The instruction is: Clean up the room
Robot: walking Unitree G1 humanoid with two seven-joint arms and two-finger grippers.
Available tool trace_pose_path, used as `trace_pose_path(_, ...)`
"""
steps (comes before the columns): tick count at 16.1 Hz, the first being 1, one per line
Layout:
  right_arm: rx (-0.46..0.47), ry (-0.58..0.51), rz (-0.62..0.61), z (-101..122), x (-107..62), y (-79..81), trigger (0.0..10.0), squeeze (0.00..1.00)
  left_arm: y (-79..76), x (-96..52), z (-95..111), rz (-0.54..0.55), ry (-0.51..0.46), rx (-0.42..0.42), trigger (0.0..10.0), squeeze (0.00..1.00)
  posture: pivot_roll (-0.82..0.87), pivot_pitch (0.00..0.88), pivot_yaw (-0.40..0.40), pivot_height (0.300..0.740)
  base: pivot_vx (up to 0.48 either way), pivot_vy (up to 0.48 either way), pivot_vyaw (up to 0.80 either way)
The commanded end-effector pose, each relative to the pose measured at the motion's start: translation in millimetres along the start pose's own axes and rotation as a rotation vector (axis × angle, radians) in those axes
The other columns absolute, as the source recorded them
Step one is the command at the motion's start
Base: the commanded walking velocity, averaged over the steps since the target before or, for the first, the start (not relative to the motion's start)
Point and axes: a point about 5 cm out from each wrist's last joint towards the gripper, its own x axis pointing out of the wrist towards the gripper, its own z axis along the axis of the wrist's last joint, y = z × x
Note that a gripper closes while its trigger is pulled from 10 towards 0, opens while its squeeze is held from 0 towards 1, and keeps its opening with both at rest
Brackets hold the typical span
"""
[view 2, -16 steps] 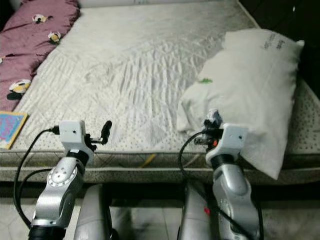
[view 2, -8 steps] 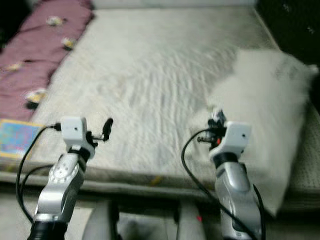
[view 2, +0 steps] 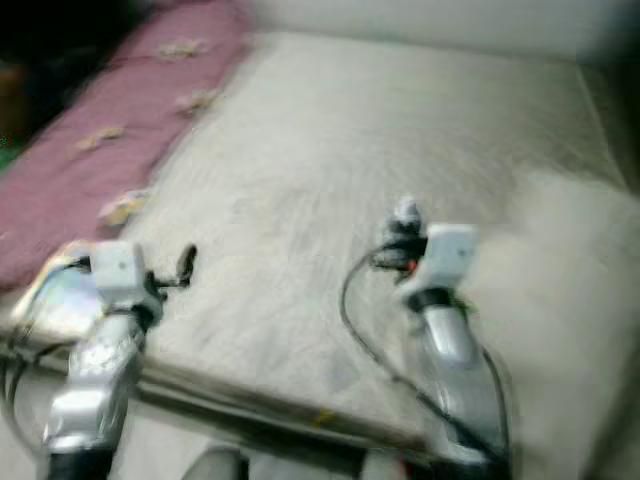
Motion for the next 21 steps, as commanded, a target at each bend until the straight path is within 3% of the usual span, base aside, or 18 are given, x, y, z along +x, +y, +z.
trace_pose_path(1,0.020,-0.020,0.023,4.9,4.8,9.7,10.0,0.00,9.7,-5.9,-1.9,0.024,0.006,0.027,10.0,0.00,-0.06,0.000,0.042,0.740,0.000,0.000,0.00)
trace_pose_path(6,0.018,-0.014,0.023,3.3,5.1,10.1,10.0,0.00,9.0,-6.1,-3.2,0.020,0.016,0.007,10.0,0.00,-0.06,0.000,0.041,0.740,0.000,0.000,-0.17)
trace_pose_path(16,0.031,-0.004,0.028,1.8,9.4,13.1,10.0,0.00,8.6,-3.4,-0.6,0.015,0.009,0.008,10.0,0.00,-0.05,0.000,0.032,0.740,0.000,0.469,-0.06)
trace_pose_path(21,0.025,-0.001,0.030,1.4,11.7,14.2,10.0,0.00,9.5,-1.8,0.7,0.015,0.006,0.004,10.0,0.00,-0.05,0.000,0.032,0.740,0.000,0.480,-0.59)
